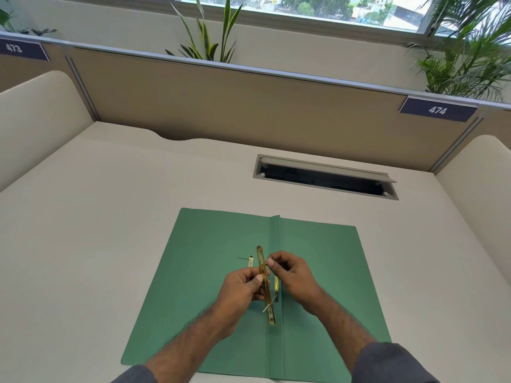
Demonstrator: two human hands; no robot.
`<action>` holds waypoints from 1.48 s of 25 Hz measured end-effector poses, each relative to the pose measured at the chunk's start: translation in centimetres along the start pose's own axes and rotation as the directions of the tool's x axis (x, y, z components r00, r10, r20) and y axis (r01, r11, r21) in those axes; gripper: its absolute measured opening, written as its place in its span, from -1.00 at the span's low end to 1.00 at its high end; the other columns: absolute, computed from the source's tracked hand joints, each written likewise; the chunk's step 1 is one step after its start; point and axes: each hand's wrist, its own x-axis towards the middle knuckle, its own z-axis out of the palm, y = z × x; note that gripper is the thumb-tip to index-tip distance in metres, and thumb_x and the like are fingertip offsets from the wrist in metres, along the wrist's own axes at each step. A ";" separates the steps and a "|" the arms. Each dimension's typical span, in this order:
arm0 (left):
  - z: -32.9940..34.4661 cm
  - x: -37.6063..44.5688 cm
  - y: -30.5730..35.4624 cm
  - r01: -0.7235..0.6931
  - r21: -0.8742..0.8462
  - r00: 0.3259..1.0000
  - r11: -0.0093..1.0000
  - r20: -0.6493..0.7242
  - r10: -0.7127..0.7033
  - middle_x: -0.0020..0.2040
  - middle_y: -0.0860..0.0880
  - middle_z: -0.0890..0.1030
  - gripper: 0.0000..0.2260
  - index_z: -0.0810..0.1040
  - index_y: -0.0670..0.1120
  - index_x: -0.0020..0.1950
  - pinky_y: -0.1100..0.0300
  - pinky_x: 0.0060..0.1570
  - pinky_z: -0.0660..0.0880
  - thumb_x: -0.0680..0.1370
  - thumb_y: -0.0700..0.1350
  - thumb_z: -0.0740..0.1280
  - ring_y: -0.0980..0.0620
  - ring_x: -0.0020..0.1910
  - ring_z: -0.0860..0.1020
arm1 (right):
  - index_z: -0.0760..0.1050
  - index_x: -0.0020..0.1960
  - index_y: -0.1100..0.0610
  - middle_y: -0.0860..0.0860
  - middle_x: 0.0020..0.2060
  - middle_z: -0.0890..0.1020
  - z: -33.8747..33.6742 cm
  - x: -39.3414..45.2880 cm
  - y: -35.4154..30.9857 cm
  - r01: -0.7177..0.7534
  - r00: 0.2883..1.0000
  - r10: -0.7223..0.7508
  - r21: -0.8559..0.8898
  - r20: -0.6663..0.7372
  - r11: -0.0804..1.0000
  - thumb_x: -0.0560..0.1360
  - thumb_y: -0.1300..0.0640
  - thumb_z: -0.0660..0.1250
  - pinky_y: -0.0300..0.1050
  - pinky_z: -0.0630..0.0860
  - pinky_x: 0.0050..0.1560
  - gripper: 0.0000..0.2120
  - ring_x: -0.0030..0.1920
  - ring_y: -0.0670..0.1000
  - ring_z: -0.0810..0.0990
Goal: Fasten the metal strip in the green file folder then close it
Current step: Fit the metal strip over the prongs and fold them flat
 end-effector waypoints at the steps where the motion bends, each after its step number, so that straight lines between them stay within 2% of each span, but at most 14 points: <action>1: 0.0 0.0 0.0 -0.005 0.010 1.000 1.000 -0.005 0.005 -0.26 -0.02 0.69 -0.78 0.69 -0.12 0.00 0.26 -0.26 0.56 0.60 -0.29 0.25 0.13 -0.30 0.61 | 0.62 -0.11 0.09 0.07 -0.24 0.59 0.0 0.1 0.0 -0.002 1.000 0.002 -0.011 -0.006 1.000 0.55 0.12 0.35 0.02 0.54 -0.02 -0.89 -0.18 0.01 0.51; 5: 0.1 -0.1 -0.1 -0.010 0.042 1.000 0.999 -0.017 0.011 -0.29 0.01 0.67 -0.78 0.70 -0.11 0.00 0.25 -0.26 0.56 0.60 -0.28 0.26 0.11 -0.30 0.58 | 0.61 -0.14 0.07 0.04 -0.28 0.54 0.1 0.0 -0.2 -0.015 1.000 0.015 -0.024 -0.025 1.000 0.55 0.10 0.35 -0.07 0.49 -0.11 -0.88 -0.23 -0.02 0.46; 11: 0.5 -0.4 -0.1 -0.011 0.056 1.000 0.998 -0.014 0.011 -0.31 0.04 0.68 -0.74 0.71 -0.02 -0.04 0.27 -0.24 0.56 0.61 -0.27 0.26 0.13 -0.30 0.59 | 0.60 -0.12 0.08 -0.03 -0.29 0.54 -0.4 -0.7 -0.3 -0.073 0.995 0.077 0.063 -0.062 0.995 0.56 0.08 0.33 -0.32 0.44 -0.29 -0.87 -0.33 -0.18 0.45; 15: 0.6 -0.4 -0.1 -0.011 0.076 1.000 0.997 -0.008 0.011 -0.31 0.04 0.69 -0.75 0.71 -0.02 -0.05 0.25 -0.22 0.58 0.61 -0.26 0.26 0.11 -0.29 0.60 | 0.60 -0.13 0.09 -0.19 -0.38 0.57 -0.5 -1.1 -0.4 -0.055 0.997 0.058 0.062 -0.044 0.997 0.56 0.10 0.33 -0.40 0.45 -0.34 -0.87 -0.37 -0.27 0.48; 19: 0.8 -0.2 -0.3 -0.012 0.116 1.000 0.993 -0.001 0.012 -0.35 0.07 0.69 -0.76 0.69 -0.03 -0.02 0.29 -0.25 0.56 0.60 -0.27 0.26 0.19 -0.35 0.60 | 0.61 -0.13 0.09 -0.19 -0.38 0.58 -0.4 -1.3 -0.7 -0.050 0.998 0.052 0.049 -0.028 0.998 0.57 0.13 0.32 -0.41 0.44 -0.34 -0.86 -0.37 -0.28 0.49; 23: 1.0 0.3 -0.6 -0.030 0.154 1.000 0.988 0.000 0.030 -0.37 0.09 0.68 -0.78 0.69 -0.05 0.01 0.29 -0.26 0.57 0.60 -0.27 0.27 0.18 -0.34 0.60 | 0.65 -0.01 0.05 -0.16 -0.28 0.65 -0.5 -1.6 -0.7 -0.099 0.993 0.104 0.087 -0.048 0.991 0.58 0.11 0.30 -0.40 0.48 -0.30 -0.86 -0.27 -0.28 0.57; 26: 1.1 0.8 -0.5 -0.075 0.179 0.997 0.981 -0.008 0.078 -0.30 -0.01 0.65 -0.76 0.61 -0.07 0.17 0.28 -0.28 0.57 0.58 -0.31 0.29 0.14 -0.35 0.61 | 0.63 0.06 0.00 -0.09 -0.29 0.61 -0.9 -2.3 -0.6 -0.117 0.991 0.125 0.128 -0.056 0.985 0.56 0.12 0.33 -0.34 0.46 -0.32 -0.86 -0.27 -0.13 0.53; 28: 1.2 1.2 -0.5 -0.103 0.234 0.993 0.967 -0.035 0.114 -0.25 -0.11 0.65 -0.68 0.52 -0.01 0.22 0.19 -0.27 0.61 0.54 -0.33 0.34 0.09 -0.33 0.62 | 0.59 0.13 0.02 0.06 -0.26 0.52 -1.1 -2.8 -0.5 -0.119 0.992 0.123 0.125 -0.023 0.985 0.51 0.17 0.41 -0.25 0.44 -0.34 -0.80 -0.27 -0.02 0.46; 30: 1.4 1.6 -0.5 -0.132 0.320 0.987 0.938 -0.047 0.155 -0.23 -0.14 0.68 -0.65 0.50 0.00 0.19 0.13 -0.25 0.64 0.50 -0.33 0.39 0.06 -0.34 0.63 | 0.55 0.19 0.05 0.11 -0.26 0.53 -1.2 -3.3 -0.4 -0.114 0.993 0.115 0.107 0.004 0.988 0.45 0.23 0.47 -0.27 0.46 -0.34 -0.66 -0.31 -0.04 0.48; 33: 1.8 2.2 -0.3 -0.168 0.451 0.978 0.877 -0.033 0.205 -0.25 -0.06 0.68 -0.66 0.53 -0.03 0.13 0.18 -0.24 0.63 0.45 -0.32 0.45 0.11 -0.35 0.64 | 0.50 0.26 0.11 0.10 -0.27 0.55 -1.0 -4.0 0.1 -0.114 0.992 0.114 0.016 -0.049 0.993 0.39 0.33 0.50 -0.32 0.47 -0.30 -0.52 -0.38 -0.17 0.48; 37: 1.6 2.7 -0.4 -0.180 0.556 0.980 0.811 0.034 0.195 -0.20 -0.04 0.67 -0.62 0.55 0.00 0.12 0.09 -0.15 0.64 0.39 -0.30 0.50 0.04 -0.30 0.65 | 0.45 0.32 0.06 0.06 -0.27 0.56 -1.0 -4.9 0.7 -0.134 0.989 0.129 -0.076 -0.069 0.988 0.37 0.31 0.52 -0.36 0.47 -0.27 -0.43 -0.41 -0.22 0.50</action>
